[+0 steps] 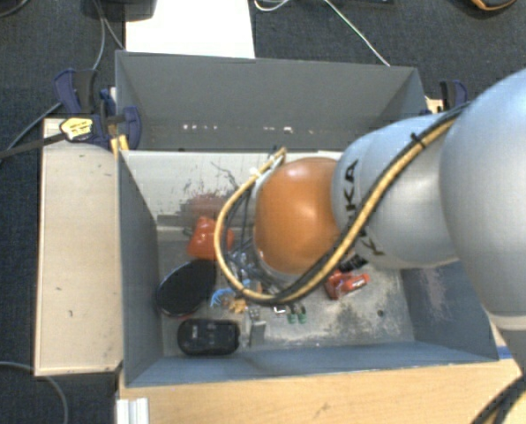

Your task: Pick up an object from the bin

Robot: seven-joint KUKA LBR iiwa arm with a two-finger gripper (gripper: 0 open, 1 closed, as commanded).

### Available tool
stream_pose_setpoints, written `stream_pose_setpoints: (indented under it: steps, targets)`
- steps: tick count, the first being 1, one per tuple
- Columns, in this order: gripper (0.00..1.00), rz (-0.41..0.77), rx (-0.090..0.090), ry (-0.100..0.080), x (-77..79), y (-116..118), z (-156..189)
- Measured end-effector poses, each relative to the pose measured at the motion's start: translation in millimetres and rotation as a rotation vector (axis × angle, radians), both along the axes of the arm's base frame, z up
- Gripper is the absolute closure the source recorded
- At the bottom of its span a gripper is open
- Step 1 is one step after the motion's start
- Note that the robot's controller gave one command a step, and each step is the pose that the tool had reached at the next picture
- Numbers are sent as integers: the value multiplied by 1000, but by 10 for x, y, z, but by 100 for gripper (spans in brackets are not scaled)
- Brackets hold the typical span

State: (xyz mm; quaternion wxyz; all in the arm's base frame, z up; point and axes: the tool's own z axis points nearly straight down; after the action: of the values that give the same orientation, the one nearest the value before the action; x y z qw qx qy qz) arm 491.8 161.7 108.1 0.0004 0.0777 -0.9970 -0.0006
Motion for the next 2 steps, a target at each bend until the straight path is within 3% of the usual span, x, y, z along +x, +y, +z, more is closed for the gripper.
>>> stream_pose_setpoints:
  steps: [1, 2]
  targets:
    - [0, 280, 1, -8, 339, 150, -258]
    - [0, 529, 2, -5, 530, -51, -309]
